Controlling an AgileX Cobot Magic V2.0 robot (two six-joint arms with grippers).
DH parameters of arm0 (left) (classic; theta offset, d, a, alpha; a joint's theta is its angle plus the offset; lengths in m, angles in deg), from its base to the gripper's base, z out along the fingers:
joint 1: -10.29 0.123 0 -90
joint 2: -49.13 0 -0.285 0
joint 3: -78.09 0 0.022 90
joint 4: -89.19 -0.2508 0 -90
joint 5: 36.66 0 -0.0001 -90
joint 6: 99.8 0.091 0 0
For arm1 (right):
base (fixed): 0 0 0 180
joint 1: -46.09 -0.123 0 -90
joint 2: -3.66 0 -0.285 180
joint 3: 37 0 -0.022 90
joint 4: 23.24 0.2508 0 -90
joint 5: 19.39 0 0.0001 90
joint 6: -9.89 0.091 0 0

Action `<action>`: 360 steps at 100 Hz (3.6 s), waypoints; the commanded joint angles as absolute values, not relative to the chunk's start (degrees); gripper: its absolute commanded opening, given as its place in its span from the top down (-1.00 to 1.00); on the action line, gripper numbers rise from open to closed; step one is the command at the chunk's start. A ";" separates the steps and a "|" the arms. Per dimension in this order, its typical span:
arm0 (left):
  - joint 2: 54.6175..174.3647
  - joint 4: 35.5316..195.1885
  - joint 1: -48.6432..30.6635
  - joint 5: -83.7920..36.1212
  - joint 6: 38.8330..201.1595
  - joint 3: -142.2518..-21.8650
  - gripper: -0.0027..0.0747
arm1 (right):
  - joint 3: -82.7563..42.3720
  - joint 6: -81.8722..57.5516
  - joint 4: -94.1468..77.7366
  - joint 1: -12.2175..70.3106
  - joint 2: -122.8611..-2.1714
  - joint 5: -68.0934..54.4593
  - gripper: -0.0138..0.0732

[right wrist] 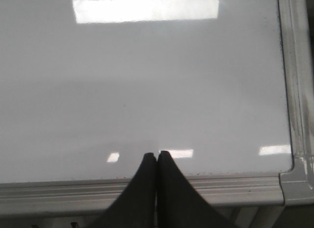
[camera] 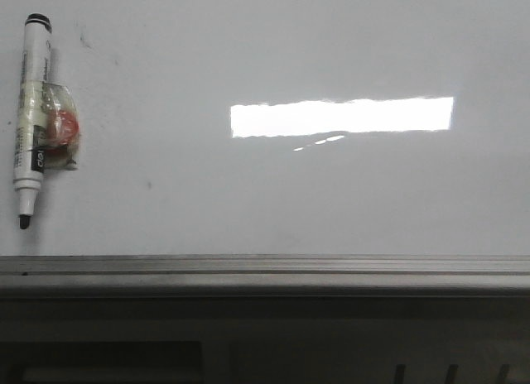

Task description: Write number 3 on whiteboard

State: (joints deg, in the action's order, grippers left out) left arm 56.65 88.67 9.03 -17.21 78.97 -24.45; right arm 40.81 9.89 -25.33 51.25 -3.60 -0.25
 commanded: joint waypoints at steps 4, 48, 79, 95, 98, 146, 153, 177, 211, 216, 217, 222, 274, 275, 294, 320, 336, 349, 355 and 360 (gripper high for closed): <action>55.17 88.58 8.88 -20.05 78.39 -22.45 0.98 | 42.17 9.89 -26.20 51.11 -2.61 -0.86 0.83; 55.17 88.58 8.88 -20.05 78.39 -22.45 0.98 | 42.17 9.89 -26.20 51.11 -2.61 -0.86 0.83; 55.17 88.58 8.88 -20.05 78.39 -22.45 0.98 | 42.17 9.89 -26.20 51.11 -2.61 -0.86 0.83; 55.17 87.60 8.88 -20.05 78.39 -22.45 0.98 | 42.17 9.89 -26.20 51.11 -2.61 -1.19 0.83; 55.17 87.18 8.88 -20.15 78.39 -22.45 0.98 | 42.17 9.89 -26.20 51.11 -2.61 -1.19 0.83; 55.17 86.46 8.88 -22.54 78.39 -22.45 0.98 | 42.17 9.89 -26.20 51.11 -2.61 -1.19 0.83; 55.17 86.46 8.88 -22.54 78.39 -22.45 0.98 | 42.17 9.89 -26.20 51.11 -2.61 -1.19 0.83; 55.17 86.46 8.88 -24.44 78.39 -22.45 0.98 | 42.17 9.89 -24.82 51.11 -2.61 -7.37 0.83; 55.17 86.20 8.88 -25.16 78.39 -22.45 0.98 | 42.17 9.89 -24.82 51.11 -2.61 -19.39 0.83; 55.17 86.20 8.88 -26.08 78.39 -22.45 0.98 | 42.17 9.89 -24.82 51.11 -2.61 -20.23 0.83; 55.17 86.32 8.88 -26.08 78.39 -22.45 0.98 | 42.17 9.89 -24.82 51.11 -2.61 -20.23 0.83; 55.17 87.29 8.77 -28.07 78.39 -22.45 0.98 | 42.17 9.89 -24.82 51.11 -2.69 -19.79 0.83; 63.14 92.64 8.88 -32.61 78.38 -29.07 0.98 | 31.65 9.89 -8.96 51.11 -10.49 -2.86 0.83; 63.54 92.48 8.88 -32.49 78.38 -29.33 0.98 | 30.90 9.89 -8.96 51.11 -10.88 -1.81 0.83; 72.99 95.15 8.76 -29.76 78.38 -36.63 0.98 | 23.51 8.57 -8.96 51.11 -15.07 5.91 0.83; 76.66 96.25 8.76 -28.20 78.38 -39.18 0.91 | 23.26 8.57 -8.96 51.11 -15.19 5.99 0.83; 76.66 96.28 8.76 -29.90 78.38 -38.86 0.24 | 23.26 8.57 -8.96 51.11 -15.19 5.99 0.83; 76.66 97.17 8.76 -37.11 78.38 -36.66 0.00 | 23.26 8.57 -8.96 51.11 -15.19 5.88 0.83; 76.66 97.44 8.64 -38.71 78.38 -36.38 0.01 | 23.26 8.57 -8.96 51.11 -15.19 5.55 0.83; 76.66 96.41 8.11 -38.98 78.38 -36.52 0.01 | 23.26 8.57 -8.96 51.11 -15.19 5.67 0.83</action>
